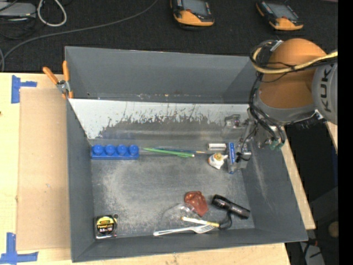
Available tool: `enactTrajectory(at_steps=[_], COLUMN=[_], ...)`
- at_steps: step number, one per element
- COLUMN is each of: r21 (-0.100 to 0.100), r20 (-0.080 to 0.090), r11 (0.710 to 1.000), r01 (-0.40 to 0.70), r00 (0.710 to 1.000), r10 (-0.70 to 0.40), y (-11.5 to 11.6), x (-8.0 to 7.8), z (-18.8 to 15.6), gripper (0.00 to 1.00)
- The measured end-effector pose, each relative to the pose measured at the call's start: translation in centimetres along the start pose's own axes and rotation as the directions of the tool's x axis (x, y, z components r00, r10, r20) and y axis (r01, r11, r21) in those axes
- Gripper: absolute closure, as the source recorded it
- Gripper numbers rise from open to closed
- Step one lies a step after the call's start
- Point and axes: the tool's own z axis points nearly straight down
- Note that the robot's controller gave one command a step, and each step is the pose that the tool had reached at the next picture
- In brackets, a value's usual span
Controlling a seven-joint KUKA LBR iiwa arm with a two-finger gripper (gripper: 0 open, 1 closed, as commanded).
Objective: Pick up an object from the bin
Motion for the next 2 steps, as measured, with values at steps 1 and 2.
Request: enactTrajectory(at_steps=[1, 2], r21=[0.001, 0.001], r20=[0.008, 0.008], r11=[1.000, 0.997], r01=[0.002, 0.080], r00=[1.000, 0.997], r10=[-0.002, -0.080], y=[0.0, -3.4], x=[-0.2, 4.6], z=[-0.5, 7.7], gripper=[0.00, 0.00])
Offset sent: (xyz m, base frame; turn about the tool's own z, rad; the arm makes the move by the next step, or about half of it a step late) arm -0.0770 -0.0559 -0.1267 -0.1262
